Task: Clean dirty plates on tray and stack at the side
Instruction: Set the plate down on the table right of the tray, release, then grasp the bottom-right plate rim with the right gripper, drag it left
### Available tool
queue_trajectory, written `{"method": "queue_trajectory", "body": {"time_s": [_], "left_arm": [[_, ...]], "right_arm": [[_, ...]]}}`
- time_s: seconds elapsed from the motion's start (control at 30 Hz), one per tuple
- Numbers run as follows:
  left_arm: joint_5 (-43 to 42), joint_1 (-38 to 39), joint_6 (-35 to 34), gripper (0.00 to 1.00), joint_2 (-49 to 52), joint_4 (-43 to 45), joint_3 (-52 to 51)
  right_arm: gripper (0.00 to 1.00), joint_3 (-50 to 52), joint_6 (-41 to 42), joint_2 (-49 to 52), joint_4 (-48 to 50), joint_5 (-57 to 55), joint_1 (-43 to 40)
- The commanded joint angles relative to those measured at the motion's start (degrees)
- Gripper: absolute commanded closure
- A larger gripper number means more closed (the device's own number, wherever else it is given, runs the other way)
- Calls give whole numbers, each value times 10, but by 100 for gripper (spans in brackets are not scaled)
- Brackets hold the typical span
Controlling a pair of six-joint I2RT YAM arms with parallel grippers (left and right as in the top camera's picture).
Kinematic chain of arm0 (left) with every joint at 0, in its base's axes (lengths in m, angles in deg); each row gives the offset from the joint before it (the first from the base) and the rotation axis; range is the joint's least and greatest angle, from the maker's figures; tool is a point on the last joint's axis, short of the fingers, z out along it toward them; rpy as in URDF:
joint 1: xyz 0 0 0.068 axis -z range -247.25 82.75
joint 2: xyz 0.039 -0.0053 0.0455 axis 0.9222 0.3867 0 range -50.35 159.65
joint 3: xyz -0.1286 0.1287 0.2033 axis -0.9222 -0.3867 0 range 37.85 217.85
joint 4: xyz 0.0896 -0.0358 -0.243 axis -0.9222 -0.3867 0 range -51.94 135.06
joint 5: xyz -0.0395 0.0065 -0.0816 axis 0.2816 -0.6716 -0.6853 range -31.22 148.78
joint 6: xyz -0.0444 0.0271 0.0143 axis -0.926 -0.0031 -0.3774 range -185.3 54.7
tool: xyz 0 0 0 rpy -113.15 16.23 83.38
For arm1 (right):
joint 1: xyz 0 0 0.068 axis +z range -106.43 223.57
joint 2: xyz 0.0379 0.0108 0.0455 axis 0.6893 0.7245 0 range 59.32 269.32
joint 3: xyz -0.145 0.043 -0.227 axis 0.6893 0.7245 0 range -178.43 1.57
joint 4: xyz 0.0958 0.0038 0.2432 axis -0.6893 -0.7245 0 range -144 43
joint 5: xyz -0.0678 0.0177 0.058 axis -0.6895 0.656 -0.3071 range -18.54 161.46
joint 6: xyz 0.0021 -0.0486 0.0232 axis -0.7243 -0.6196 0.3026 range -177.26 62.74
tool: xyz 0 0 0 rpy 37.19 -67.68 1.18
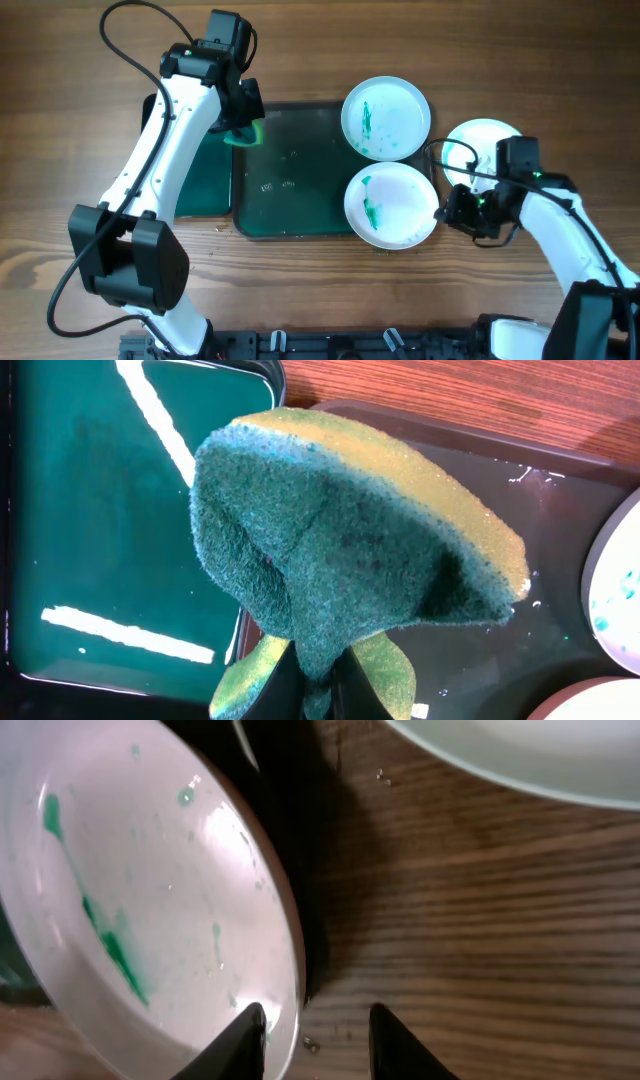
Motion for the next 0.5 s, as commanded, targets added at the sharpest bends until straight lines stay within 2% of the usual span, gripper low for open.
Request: {"method": "queue_trajectory", "body": {"time_s": [0.0, 0.1, 0.3, 0.47], "left_arm": [[10, 2, -11, 96, -5, 2, 9], [10, 2, -11, 96, -5, 2, 9], [10, 2, -11, 96, -5, 2, 9], [10, 2, -11, 96, -5, 2, 9]], "right_arm": [[66, 23, 36, 5, 30, -10, 17], [69, 34, 41, 18, 53, -10, 23], [95, 34, 50, 24, 55, -9, 23], [96, 28, 50, 23, 42, 13, 23]]}}
